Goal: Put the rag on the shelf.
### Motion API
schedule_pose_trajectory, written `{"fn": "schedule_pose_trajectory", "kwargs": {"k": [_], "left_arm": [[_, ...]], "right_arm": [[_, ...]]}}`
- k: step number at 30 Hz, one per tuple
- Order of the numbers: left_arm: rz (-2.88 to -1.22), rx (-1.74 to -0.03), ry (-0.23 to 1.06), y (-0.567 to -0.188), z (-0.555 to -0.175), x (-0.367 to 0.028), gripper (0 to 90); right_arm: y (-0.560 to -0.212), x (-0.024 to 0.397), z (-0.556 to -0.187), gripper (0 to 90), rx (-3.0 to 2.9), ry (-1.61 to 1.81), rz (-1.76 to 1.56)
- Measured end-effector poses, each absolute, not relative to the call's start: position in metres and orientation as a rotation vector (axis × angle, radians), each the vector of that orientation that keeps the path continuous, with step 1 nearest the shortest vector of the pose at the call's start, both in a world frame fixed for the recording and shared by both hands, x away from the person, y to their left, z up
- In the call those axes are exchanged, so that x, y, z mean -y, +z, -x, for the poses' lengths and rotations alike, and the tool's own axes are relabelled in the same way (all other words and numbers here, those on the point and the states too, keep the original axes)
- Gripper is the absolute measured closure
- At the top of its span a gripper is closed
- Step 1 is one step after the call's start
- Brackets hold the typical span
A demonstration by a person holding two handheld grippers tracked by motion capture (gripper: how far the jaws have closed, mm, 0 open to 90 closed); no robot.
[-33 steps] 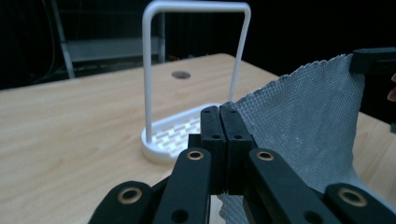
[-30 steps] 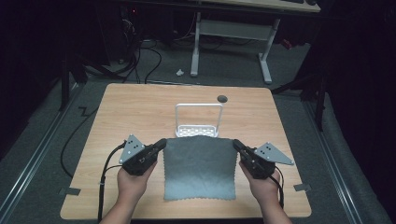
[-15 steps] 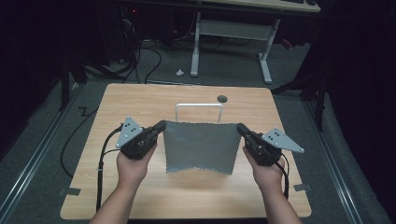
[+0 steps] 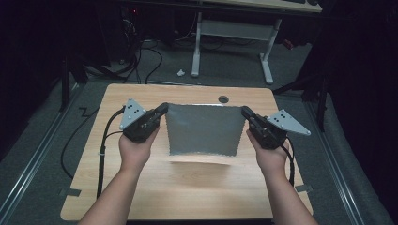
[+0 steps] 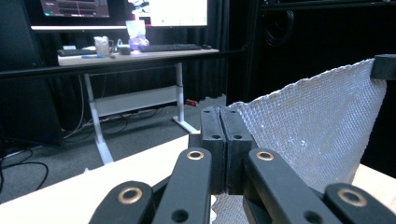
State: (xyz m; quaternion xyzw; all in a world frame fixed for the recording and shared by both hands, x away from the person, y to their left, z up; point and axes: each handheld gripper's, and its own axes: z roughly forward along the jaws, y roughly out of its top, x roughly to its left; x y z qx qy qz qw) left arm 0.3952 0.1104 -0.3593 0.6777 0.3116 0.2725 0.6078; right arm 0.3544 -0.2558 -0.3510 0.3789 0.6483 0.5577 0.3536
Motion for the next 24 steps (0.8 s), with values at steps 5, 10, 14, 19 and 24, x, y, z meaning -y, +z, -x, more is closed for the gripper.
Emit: {"fn": "schedule_pose_trajectory", "kwargs": {"k": [5,10,14,19,24], "left_arm": [[-1.581,-0.718,0.665,-0.354,-0.409,-0.109,89.5],[-1.59,-0.734,0.703,-0.35,-0.426,-0.109,89.5],[-1.573,-0.758,0.705,-0.346,-0.44,-0.11,89.5],[-1.588,-0.784,0.738,-0.344,-0.456,-0.108,89.5],[-1.612,-0.806,0.753,-0.344,-0.475,-0.105,89.5]], "right_arm": [[-0.35,0.255,-0.37,89.7,-1.667,1.448,-0.996],[-0.346,0.251,-0.388,89.8,-1.667,1.444,-1.011],[-0.339,0.247,-0.401,89.8,-1.662,1.446,-1.018],[-0.335,0.245,-0.42,89.8,-1.661,1.445,-1.021],[-0.332,0.244,-0.437,89.8,-1.672,1.43,-1.027]]}}
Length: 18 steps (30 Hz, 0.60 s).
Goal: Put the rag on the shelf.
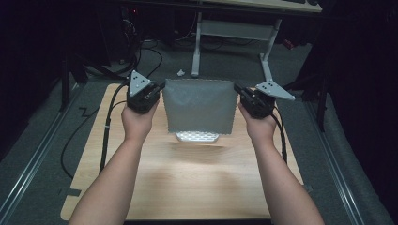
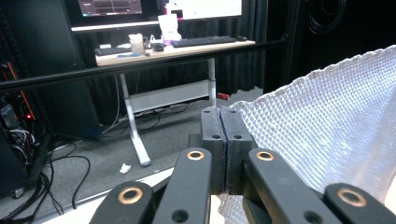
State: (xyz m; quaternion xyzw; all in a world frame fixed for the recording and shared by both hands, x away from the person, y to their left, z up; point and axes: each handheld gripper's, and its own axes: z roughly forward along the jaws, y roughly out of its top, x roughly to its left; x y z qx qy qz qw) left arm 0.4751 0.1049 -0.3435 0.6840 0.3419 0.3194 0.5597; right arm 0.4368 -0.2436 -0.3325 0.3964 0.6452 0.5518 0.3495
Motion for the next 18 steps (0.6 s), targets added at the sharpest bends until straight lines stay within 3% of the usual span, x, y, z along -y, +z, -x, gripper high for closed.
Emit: {"fn": "schedule_pose_trajectory", "kwargs": {"k": [7,18], "left_arm": [[-1.65,-0.868,0.737,-0.348,-0.502,-0.1,89.4],[-1.785,-0.948,0.622,-0.385,-0.523,-0.095,89.4]], "right_arm": [[-0.333,0.241,-0.463,89.8,-1.697,1.37,-1.049],[-0.369,0.243,-0.499,89.7,-1.814,1.263,-1.109]]}}
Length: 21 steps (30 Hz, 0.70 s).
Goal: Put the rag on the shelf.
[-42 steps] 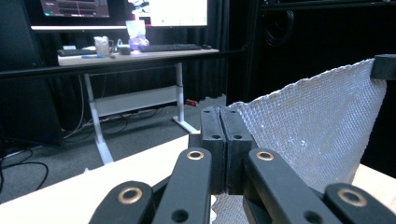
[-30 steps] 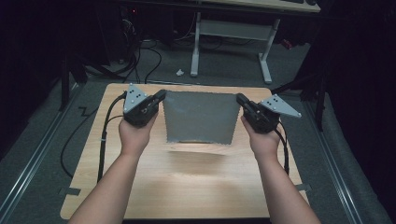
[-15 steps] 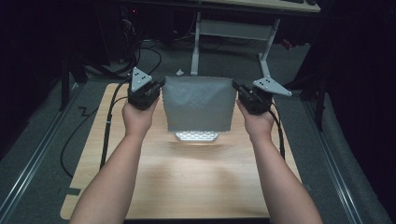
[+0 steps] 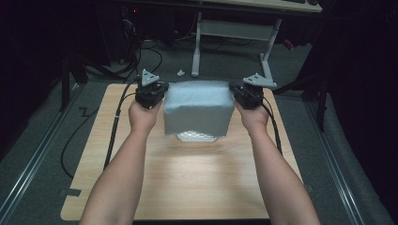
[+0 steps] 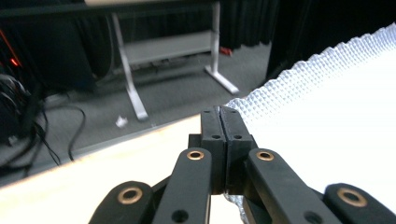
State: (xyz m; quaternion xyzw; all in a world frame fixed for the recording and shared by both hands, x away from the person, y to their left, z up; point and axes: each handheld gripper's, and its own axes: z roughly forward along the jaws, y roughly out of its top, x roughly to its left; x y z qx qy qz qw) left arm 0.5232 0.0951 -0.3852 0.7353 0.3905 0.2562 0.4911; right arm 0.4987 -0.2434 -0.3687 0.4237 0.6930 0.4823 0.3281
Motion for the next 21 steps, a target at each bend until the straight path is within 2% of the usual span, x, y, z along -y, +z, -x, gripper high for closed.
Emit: {"fn": "schedule_pose_trajectory", "kwargs": {"k": [21], "left_arm": [[-1.845,-0.96,0.421,-0.45,-0.5,-0.094,89.5]], "right_arm": [[-0.437,0.25,-0.486,89.7,-1.94,1.263,-1.206]]}}
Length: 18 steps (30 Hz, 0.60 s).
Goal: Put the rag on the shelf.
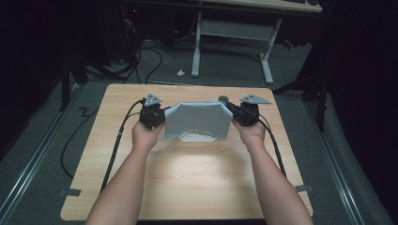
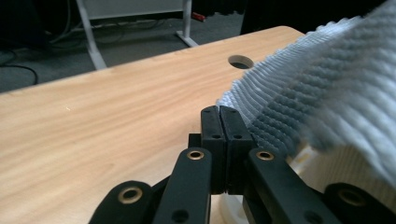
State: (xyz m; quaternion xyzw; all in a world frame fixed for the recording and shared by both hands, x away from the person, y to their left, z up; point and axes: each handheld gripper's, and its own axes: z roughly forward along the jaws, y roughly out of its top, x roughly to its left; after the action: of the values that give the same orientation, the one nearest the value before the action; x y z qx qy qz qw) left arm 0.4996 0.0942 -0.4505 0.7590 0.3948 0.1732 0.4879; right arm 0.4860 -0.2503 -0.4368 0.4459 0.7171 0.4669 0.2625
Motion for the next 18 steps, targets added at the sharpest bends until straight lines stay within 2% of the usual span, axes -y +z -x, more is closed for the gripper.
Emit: {"fn": "schedule_pose_trajectory", "kwargs": {"k": [18], "left_arm": [[-1.854,-0.985,0.362,-0.473,-0.492,-0.095,89.1]], "right_arm": [[-0.468,0.242,-0.476,89.5,-1.967,1.278,-1.244]]}}
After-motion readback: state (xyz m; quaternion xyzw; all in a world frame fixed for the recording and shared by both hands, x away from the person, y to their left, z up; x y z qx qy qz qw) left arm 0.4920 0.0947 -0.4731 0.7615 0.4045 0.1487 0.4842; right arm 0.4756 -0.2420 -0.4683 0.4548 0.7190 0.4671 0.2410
